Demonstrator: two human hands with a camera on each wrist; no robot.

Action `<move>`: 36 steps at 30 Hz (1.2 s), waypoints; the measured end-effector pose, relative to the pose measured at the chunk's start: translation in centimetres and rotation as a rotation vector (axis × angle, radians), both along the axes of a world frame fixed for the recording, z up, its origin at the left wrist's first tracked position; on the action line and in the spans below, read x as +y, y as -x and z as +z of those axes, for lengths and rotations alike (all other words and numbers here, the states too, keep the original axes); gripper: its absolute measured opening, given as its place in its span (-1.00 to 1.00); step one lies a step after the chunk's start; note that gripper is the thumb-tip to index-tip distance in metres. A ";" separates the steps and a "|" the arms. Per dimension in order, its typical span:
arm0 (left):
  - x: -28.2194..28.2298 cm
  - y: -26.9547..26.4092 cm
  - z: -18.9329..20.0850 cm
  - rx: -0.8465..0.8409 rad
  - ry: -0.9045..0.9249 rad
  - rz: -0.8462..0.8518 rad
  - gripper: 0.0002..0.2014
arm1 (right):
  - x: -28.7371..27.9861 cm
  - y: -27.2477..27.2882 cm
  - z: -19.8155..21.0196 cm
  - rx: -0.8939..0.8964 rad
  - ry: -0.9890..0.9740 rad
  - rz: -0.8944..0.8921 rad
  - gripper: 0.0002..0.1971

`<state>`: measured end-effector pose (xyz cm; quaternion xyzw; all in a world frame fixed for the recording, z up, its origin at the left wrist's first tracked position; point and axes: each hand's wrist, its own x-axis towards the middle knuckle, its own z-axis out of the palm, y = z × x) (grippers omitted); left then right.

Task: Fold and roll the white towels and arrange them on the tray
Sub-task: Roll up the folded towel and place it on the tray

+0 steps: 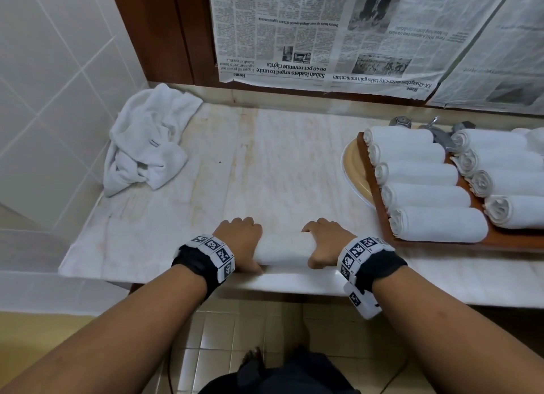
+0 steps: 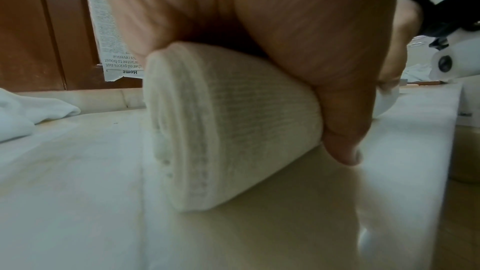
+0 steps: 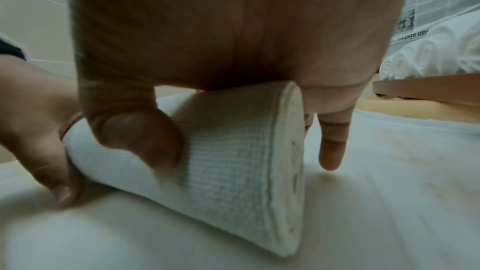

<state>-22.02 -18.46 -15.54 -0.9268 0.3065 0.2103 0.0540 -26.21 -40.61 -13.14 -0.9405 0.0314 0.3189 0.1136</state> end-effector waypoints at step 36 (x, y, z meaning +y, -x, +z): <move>-45.6 17.9 9.1 -0.321 0.306 -0.414 -0.30 | -43.8 26.6 8.6 -0.467 0.174 -0.285 -0.33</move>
